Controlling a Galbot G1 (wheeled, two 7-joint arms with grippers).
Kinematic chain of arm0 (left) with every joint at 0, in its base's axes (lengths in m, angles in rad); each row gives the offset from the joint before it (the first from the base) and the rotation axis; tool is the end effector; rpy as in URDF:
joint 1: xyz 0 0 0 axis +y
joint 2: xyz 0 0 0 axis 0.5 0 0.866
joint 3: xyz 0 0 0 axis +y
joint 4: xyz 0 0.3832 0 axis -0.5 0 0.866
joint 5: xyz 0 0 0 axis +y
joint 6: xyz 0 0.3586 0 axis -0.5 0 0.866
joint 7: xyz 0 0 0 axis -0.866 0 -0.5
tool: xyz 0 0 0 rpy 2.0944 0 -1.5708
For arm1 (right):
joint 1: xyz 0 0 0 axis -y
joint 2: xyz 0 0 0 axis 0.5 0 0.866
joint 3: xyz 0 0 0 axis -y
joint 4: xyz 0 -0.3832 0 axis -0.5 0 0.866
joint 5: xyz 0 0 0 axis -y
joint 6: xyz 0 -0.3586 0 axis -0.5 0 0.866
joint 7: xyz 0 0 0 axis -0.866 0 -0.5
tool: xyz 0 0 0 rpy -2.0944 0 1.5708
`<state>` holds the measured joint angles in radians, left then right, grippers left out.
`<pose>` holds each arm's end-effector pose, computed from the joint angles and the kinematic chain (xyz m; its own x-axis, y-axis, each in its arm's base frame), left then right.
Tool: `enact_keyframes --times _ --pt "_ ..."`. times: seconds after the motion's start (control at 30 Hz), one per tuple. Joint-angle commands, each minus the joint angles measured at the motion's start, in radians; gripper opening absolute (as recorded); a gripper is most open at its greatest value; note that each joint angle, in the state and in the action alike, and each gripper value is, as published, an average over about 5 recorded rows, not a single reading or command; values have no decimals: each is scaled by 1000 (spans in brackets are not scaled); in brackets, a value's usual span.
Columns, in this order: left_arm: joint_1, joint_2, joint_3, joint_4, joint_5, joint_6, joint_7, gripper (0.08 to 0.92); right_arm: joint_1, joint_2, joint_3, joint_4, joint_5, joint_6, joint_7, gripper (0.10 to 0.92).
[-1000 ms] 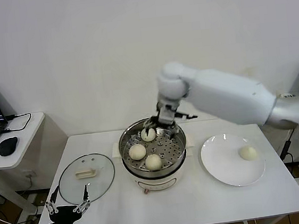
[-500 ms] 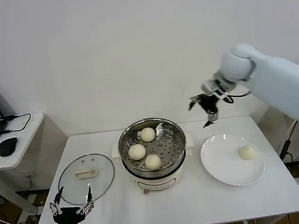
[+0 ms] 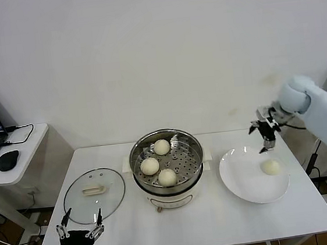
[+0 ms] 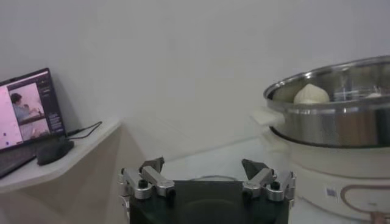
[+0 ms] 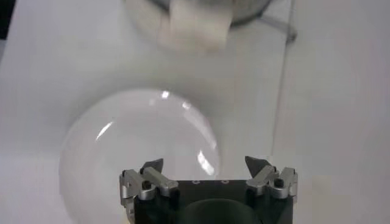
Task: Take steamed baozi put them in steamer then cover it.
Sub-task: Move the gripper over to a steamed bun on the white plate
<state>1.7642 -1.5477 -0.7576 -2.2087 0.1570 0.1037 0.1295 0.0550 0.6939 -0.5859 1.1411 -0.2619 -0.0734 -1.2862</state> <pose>0.1008 0.0707 -0.3108 -0.9766 -0.0807 0.1991 -0.0182 0.9544 0.2978 0.5697 -0.2227 -0.1257 -0.2308 -0.0669 0.9707 -0.9648 -0.1138 -0.2372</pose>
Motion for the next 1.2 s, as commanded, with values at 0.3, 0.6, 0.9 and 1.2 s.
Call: enact_keyframes --times 0.3,0.6,0.9,1.2 --pt "-15 8 -16 35 5 15 11 823 -208 105 168 -237 -256 97 45 823" --pt "-28 12 -15 60 12 15 13 823 -215 149 194 -307 -319 109 77 823" --pt "-31 12 -10 67 17 15 13 823 -207 168 194 -347 -341 114 125 822" --pt "-29 8 -8 70 20 14 13 823 -210 182 194 -365 -343 113 145 822"
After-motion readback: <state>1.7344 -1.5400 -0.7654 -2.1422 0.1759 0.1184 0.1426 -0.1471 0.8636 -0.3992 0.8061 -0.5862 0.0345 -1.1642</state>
